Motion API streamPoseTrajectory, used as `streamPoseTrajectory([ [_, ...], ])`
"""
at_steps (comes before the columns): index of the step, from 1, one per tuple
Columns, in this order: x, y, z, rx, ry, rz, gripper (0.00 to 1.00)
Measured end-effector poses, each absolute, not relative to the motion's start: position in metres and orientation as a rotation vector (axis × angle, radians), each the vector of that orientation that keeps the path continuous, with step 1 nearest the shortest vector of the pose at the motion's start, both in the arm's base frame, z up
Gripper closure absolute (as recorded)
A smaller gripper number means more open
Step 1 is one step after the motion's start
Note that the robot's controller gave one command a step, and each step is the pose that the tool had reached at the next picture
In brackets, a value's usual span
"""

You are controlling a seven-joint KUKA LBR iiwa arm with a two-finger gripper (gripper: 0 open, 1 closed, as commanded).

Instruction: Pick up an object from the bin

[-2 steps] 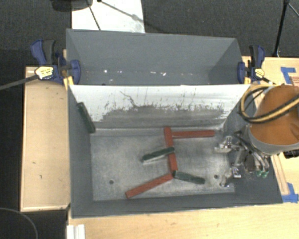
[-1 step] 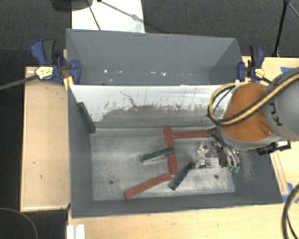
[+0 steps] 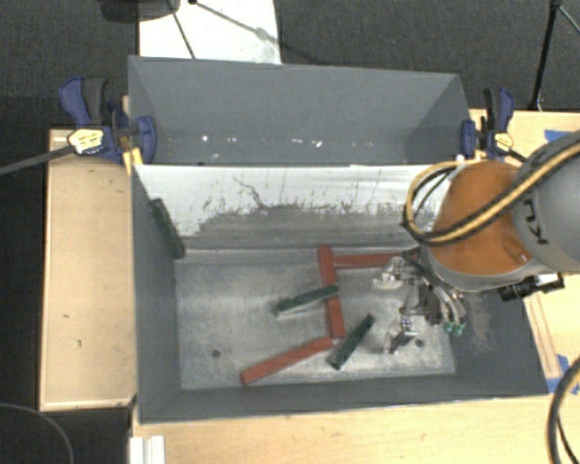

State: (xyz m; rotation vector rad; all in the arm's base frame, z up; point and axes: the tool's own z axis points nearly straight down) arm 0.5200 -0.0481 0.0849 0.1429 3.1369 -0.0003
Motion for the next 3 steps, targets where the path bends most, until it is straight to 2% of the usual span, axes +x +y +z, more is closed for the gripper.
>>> streamPoseTrajectory([
  [1,0.52,-0.048,0.085,0.141,3.137,0.0,0.0],
  [2,0.509,0.005,0.076,-0.374,3.099,-0.004,1.0],
  [3,0.508,0.005,0.076,-0.375,3.099,-0.004,1.0],
])
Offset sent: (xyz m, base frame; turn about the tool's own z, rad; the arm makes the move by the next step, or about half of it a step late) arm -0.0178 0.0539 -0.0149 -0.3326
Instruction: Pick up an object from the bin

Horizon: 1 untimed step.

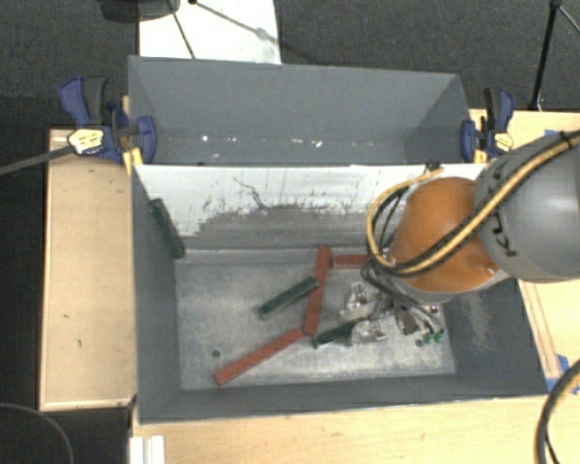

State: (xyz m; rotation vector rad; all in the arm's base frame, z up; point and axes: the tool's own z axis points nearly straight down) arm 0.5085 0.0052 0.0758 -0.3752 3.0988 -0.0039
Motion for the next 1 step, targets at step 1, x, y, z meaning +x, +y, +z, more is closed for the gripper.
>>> streamPoseTrajectory([
  [1,0.5035,0.001,0.2317,-0.364,3.115,-0.001,1.0],
])
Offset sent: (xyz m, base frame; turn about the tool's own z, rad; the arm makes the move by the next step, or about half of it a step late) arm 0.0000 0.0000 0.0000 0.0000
